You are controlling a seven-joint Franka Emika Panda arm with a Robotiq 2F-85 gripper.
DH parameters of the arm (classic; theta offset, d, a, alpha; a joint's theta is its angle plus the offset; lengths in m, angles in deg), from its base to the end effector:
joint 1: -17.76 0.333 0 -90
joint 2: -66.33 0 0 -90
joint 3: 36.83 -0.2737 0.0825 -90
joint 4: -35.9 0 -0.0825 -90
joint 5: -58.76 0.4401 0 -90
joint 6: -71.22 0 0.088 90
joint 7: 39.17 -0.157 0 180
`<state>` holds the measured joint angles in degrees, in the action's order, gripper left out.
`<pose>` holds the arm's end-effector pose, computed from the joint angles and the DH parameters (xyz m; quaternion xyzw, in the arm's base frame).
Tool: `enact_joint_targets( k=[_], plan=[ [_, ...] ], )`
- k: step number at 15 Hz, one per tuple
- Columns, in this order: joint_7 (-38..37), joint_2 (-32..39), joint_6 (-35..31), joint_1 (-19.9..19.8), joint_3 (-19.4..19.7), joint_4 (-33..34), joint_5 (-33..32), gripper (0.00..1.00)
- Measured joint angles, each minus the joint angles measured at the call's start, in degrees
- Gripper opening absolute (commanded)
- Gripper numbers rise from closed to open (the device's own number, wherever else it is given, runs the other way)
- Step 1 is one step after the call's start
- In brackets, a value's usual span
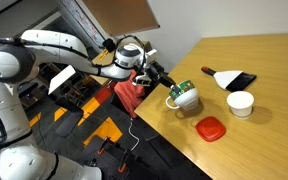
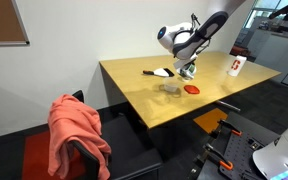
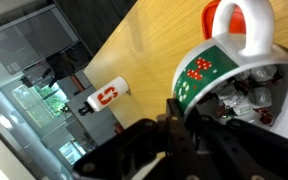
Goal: Pour contents from the cup into the clear bowl then put the orange lid on the clear bowl
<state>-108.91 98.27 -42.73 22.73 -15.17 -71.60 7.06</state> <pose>0.5669 -0.2684 0.1285 0.7853 -0.3842 0.0222 0.4850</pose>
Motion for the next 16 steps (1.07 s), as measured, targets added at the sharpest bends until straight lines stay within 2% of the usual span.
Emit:
enact_joint_targets(
  k=[4, 8, 16],
  plan=[
    [-5.0, 0.4, 10.0, 0.0, -4.4, 0.5, -3.7, 0.03],
    [-7.3, 2.9, 16.6, -0.3, -7.6, 2.6, -5.5, 0.03],
    [-10.7, 11.9, 21.8, -0.9, -9.3, 10.2, -7.7, 0.03]
  ],
)
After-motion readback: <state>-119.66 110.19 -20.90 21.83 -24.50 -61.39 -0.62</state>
